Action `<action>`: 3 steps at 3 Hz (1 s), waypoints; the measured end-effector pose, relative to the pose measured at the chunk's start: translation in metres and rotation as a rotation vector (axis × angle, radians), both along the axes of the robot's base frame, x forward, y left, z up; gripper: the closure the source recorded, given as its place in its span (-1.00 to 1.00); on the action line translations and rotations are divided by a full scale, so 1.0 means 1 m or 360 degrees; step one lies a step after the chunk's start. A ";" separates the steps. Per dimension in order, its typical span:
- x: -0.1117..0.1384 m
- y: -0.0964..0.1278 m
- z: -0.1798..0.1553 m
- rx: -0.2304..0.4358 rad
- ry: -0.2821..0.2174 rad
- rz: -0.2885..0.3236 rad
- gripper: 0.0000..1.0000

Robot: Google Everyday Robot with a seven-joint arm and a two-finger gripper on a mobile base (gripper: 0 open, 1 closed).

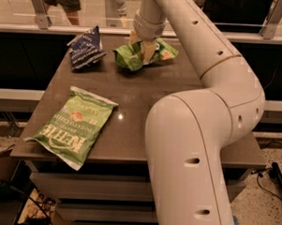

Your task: Move green rice chip bag near blue chip bag

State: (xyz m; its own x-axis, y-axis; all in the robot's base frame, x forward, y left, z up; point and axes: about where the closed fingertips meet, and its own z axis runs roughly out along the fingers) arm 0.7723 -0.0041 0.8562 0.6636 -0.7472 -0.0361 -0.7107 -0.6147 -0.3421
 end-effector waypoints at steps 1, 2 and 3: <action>0.003 0.003 -0.003 0.0008 -0.0011 0.0002 0.19; 0.006 0.006 -0.006 0.0014 -0.0019 0.0002 -0.27; 0.009 0.008 -0.009 0.0019 -0.0024 0.0003 -0.73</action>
Offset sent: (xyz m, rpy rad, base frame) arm 0.0030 0.0030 -0.0025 0.0042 -0.0059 0.0009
